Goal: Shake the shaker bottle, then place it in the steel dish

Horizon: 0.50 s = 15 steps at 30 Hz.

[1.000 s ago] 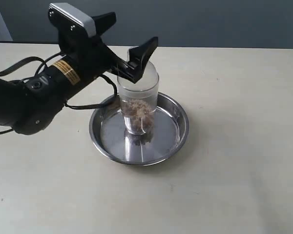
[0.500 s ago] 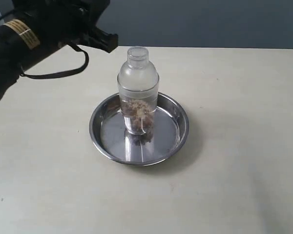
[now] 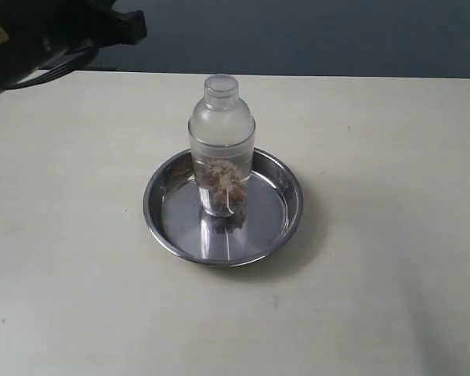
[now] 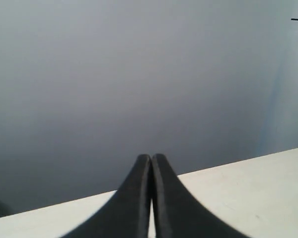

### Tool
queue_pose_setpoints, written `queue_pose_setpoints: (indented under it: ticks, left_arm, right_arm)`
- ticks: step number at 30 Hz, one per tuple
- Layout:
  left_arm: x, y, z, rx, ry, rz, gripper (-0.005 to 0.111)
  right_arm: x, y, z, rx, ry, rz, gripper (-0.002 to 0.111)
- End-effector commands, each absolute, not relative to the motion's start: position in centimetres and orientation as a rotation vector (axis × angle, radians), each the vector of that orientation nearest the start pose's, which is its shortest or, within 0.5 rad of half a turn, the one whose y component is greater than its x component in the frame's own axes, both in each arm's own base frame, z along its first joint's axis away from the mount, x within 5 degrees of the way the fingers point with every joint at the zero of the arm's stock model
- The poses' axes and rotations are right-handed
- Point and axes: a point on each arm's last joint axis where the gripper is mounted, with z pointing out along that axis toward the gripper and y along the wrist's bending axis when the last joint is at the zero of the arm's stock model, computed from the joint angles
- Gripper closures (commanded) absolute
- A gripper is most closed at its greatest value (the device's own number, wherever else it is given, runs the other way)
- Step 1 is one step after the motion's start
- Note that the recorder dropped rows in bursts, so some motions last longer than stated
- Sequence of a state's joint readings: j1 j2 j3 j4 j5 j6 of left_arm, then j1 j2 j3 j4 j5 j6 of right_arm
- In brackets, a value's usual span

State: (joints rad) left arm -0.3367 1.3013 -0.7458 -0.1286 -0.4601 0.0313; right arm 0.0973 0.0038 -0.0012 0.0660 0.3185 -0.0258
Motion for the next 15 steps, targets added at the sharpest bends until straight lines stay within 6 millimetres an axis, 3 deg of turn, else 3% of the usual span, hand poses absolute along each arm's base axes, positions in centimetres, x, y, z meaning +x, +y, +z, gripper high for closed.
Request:
queue_pose_setpoints:
  ticks: [1,8,15]
  left_arm:
    - [26.9,-8.6,31.6,0.245,1.564,-0.178,0.106]
    - [25.5,-7.6,32.7,0.224,1.504,-0.129,0.106]
    - [21.0,-5.3,33.0,0.184,1.462,-0.03,0.106]
  right_arm:
    - [5.4,0.7,18.6,-0.072,1.789,0.115,0.109]
    - [5.4,0.7,18.6,-0.072,1.789,0.115,0.109]
    - [5.4,0.7,18.6,-0.072,1.787,0.115,0.109]
